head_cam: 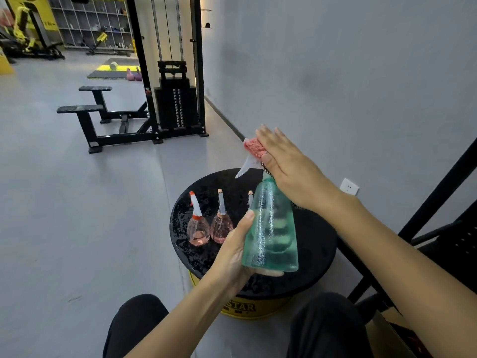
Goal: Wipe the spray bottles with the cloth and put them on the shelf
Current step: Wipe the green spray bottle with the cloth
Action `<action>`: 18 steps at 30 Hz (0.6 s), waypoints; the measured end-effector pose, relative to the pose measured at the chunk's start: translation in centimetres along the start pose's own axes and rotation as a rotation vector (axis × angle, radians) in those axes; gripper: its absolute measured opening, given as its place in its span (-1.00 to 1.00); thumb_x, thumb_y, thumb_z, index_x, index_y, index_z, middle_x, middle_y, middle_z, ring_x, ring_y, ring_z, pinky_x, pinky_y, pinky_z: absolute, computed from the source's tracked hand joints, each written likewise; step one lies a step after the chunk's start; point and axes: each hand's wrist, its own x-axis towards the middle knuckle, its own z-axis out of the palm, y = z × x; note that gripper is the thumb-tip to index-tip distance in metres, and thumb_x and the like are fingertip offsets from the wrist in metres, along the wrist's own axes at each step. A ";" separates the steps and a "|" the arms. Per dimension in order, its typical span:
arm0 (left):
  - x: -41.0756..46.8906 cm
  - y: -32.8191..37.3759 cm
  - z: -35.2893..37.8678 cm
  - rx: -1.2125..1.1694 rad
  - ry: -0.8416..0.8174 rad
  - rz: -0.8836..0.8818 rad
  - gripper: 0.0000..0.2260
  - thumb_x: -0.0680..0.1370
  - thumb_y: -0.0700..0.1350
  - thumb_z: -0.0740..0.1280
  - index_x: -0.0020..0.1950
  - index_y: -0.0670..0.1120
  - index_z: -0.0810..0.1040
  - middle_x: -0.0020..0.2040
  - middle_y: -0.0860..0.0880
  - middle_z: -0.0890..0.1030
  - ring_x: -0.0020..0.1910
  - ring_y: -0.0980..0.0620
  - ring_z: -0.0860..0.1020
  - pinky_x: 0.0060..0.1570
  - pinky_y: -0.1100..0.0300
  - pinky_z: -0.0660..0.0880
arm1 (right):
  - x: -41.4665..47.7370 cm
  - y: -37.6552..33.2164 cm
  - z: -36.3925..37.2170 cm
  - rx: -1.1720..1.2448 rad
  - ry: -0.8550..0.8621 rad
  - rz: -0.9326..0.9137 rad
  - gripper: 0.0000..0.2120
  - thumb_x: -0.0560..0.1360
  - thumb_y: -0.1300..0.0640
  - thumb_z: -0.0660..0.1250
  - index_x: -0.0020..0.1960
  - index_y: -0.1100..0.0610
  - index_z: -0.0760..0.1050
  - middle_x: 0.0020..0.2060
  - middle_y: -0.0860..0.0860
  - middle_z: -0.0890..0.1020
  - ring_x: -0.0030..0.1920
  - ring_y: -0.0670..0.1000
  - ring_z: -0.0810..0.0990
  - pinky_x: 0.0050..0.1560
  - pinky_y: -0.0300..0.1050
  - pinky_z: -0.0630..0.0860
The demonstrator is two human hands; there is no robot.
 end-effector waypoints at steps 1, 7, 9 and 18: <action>0.1 0.0 -0.1 -0.008 0.008 0.004 -0.46 0.34 0.34 0.30 0.17 0.04 0.60 0.04 -0.05 0.69 -0.04 -0.02 0.68 -0.17 -0.01 0.64 | -0.2 -0.1 0.2 0.001 -0.006 -0.016 -0.51 0.67 -0.04 -0.09 0.57 -0.02 -0.07 0.56 -0.17 -0.05 0.54 -0.17 -0.16 0.51 -0.17 -0.13; 0.1 0.5 -0.9 -0.073 0.019 -0.026 -0.57 0.47 0.24 0.13 -0.02 0.08 0.72 -0.06 -0.06 0.70 -0.20 0.00 0.68 -0.40 0.07 0.63 | -3.0 -0.9 1.2 0.017 -0.077 -0.087 -0.52 0.66 -0.05 -0.09 0.57 -0.06 -0.02 0.54 -0.23 -0.01 0.51 -0.28 -0.18 0.48 -0.33 -0.20; 0.1 0.5 -0.9 -0.068 0.005 -0.028 -0.59 0.46 0.23 0.14 -0.03 0.11 0.72 -0.05 -0.05 0.71 -0.19 -0.01 0.69 -0.40 0.06 0.63 | -3.1 -0.8 1.3 0.006 -0.064 -0.091 -0.51 0.66 -0.06 -0.09 0.57 -0.05 -0.01 0.54 -0.22 0.00 0.51 -0.27 -0.17 0.47 -0.35 -0.21; 0.0 0.2 -0.1 -0.026 -0.030 -0.025 -0.47 0.41 0.32 0.25 0.22 0.03 0.59 0.02 -0.09 0.68 -0.14 -0.05 0.69 -0.41 0.05 0.64 | 0.0 0.0 0.4 0.026 0.025 0.007 -0.52 0.68 -0.02 -0.08 0.57 -0.01 -0.03 0.56 -0.15 0.00 0.55 -0.15 -0.14 0.55 -0.04 -0.09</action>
